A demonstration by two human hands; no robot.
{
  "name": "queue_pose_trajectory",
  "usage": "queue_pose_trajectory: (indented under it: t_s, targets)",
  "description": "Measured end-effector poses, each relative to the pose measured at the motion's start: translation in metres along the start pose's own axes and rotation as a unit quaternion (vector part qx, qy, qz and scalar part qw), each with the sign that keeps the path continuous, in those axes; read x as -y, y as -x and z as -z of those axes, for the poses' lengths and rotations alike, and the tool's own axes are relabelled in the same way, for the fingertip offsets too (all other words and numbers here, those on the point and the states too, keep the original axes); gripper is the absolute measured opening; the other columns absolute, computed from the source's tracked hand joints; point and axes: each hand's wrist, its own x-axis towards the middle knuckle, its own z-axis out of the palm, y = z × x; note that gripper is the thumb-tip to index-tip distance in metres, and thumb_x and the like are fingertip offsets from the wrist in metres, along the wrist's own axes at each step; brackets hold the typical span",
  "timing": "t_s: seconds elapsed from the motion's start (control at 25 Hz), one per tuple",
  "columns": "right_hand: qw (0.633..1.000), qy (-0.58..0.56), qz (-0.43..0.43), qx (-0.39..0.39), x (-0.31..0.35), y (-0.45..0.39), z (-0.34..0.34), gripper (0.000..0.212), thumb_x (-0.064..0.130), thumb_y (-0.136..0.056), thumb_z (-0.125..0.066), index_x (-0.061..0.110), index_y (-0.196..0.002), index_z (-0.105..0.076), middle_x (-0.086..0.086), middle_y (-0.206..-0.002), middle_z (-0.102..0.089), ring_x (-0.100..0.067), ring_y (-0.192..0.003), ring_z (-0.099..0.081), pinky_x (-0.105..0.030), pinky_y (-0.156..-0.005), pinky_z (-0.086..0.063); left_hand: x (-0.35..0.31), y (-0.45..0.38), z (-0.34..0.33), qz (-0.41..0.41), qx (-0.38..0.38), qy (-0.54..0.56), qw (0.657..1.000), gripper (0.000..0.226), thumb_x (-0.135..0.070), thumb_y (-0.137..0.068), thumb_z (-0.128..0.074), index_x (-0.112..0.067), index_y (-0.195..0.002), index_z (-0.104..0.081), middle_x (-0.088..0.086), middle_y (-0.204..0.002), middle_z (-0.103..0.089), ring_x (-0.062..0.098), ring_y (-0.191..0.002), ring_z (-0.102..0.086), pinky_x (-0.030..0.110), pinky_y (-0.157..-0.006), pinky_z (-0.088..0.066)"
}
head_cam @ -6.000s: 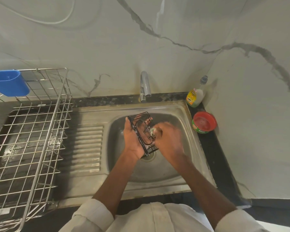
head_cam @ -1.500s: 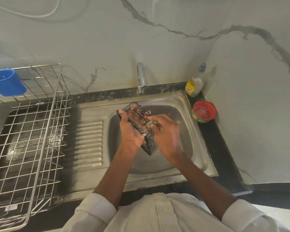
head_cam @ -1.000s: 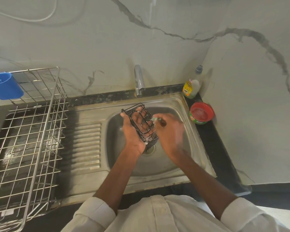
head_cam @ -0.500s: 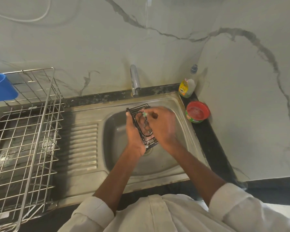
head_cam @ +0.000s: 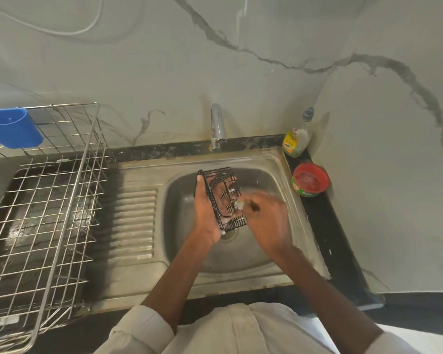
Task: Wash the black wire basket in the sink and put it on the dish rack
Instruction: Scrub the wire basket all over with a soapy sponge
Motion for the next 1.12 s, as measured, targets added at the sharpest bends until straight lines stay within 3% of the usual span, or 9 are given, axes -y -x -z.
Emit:
queue_pose_trajectory:
  t_s: [0.12,0.2,0.32,0.44,0.52,0.64,0.76,0.92,1.12]
  targets:
    - [0.997,-0.046,-0.048,-0.040,0.010,-0.035,-0.002,0.020,0.006,-0.091,-0.073,0.021,-0.102,-0.081,0.007,-0.098,-0.076,0.003,-0.073,-0.067,-0.021,-0.072,-0.060,0.003,0.005,-0.007,0.003,0.024,0.025,0.999,0.085,-0.075,-0.104,-0.022,-0.015,-0.129,-0.077,0.015,-0.133,-0.073,0.036,-0.119,-0.070,0.053,-0.095,-0.057]
    - [0.996,-0.048,-0.035,-0.061,0.020,-0.060,-0.003,0.018,0.008,-0.090,-0.075,0.019,-0.102,-0.081,0.005,-0.099,-0.078,-0.002,-0.079,-0.070,-0.029,-0.080,-0.061,0.000,0.008,-0.010,0.001,0.040,0.049,0.998,0.085,-0.074,-0.104,-0.023,-0.012,-0.133,-0.074,0.019,-0.140,-0.069,0.040,-0.123,-0.066,0.059,-0.099,-0.055]
    - [1.000,0.002,0.001,-0.031,0.023,-0.064,-0.006,0.018,0.006,-0.091,-0.074,0.018,-0.103,-0.081,0.003,-0.098,-0.077,-0.001,-0.076,-0.064,-0.024,-0.079,-0.060,-0.004,0.008,-0.007,0.008,0.060,0.051,0.997,0.089,-0.076,-0.103,-0.025,-0.008,-0.143,-0.065,0.023,-0.147,-0.062,0.042,-0.125,-0.063,0.059,-0.097,-0.056]
    - [0.999,0.009,0.021,0.042,0.014,-0.030,-0.005,0.025,0.001,-0.093,-0.068,0.019,-0.108,-0.078,0.006,-0.103,-0.071,-0.004,-0.079,-0.067,-0.021,-0.073,-0.060,-0.007,0.011,-0.004,0.009,0.053,0.047,0.997,0.082,-0.074,-0.104,-0.024,-0.016,-0.120,-0.079,0.015,-0.122,-0.075,0.032,-0.104,-0.074,0.050,-0.090,-0.057]
    - [0.998,-0.037,-0.040,0.020,0.010,-0.028,0.000,0.034,-0.001,-0.093,-0.066,0.023,-0.115,-0.076,0.011,-0.110,-0.069,-0.004,-0.090,-0.070,-0.018,-0.080,-0.058,-0.005,0.014,-0.005,0.015,0.059,0.050,0.997,0.082,-0.075,-0.103,-0.023,-0.019,-0.116,-0.082,0.014,-0.121,-0.075,0.033,-0.107,-0.072,0.059,-0.098,-0.054]
    - [0.958,-0.218,-0.187,0.018,0.014,-0.052,0.004,0.040,-0.006,-0.091,-0.065,0.025,-0.112,-0.078,0.008,-0.108,-0.075,-0.002,-0.091,-0.072,-0.030,-0.091,-0.061,-0.001,0.016,-0.005,0.026,0.062,0.055,0.996,0.078,-0.072,-0.105,-0.024,-0.024,-0.109,-0.085,0.014,-0.123,-0.072,0.040,-0.118,-0.060,0.072,-0.110,-0.042]
    - [0.917,-0.314,-0.237,0.063,0.019,-0.060,0.007,0.027,-0.004,-0.093,-0.066,0.018,-0.101,-0.080,-0.002,-0.098,-0.079,-0.013,-0.088,-0.077,-0.043,-0.088,-0.062,-0.001,0.013,-0.001,0.024,0.072,0.080,0.994,0.075,-0.073,-0.105,-0.029,-0.021,-0.115,-0.082,0.016,-0.128,-0.070,0.044,-0.122,-0.056,0.078,-0.111,-0.038]
    - [0.893,-0.372,-0.247,0.049,0.023,-0.060,0.011,0.011,-0.002,-0.094,-0.069,0.003,-0.100,-0.077,-0.013,-0.097,-0.077,-0.022,-0.082,-0.078,-0.028,-0.074,-0.063,0.000,0.009,0.000,0.031,0.071,0.064,0.995,0.076,-0.073,-0.105,-0.031,-0.016,-0.126,-0.076,0.015,-0.120,-0.070,0.042,-0.117,-0.055,0.082,-0.110,-0.035]
    - [0.868,-0.406,-0.269,0.093,0.016,-0.063,0.008,0.018,0.012,-0.101,-0.063,0.005,-0.104,-0.080,-0.006,-0.103,-0.080,-0.024,-0.100,-0.076,-0.030,-0.086,-0.060,0.000,0.007,-0.002,0.032,0.067,0.043,0.996,0.075,-0.072,-0.105,-0.030,-0.015,-0.138,-0.067,0.019,-0.131,-0.066,0.043,-0.117,-0.055,0.078,-0.102,-0.043]
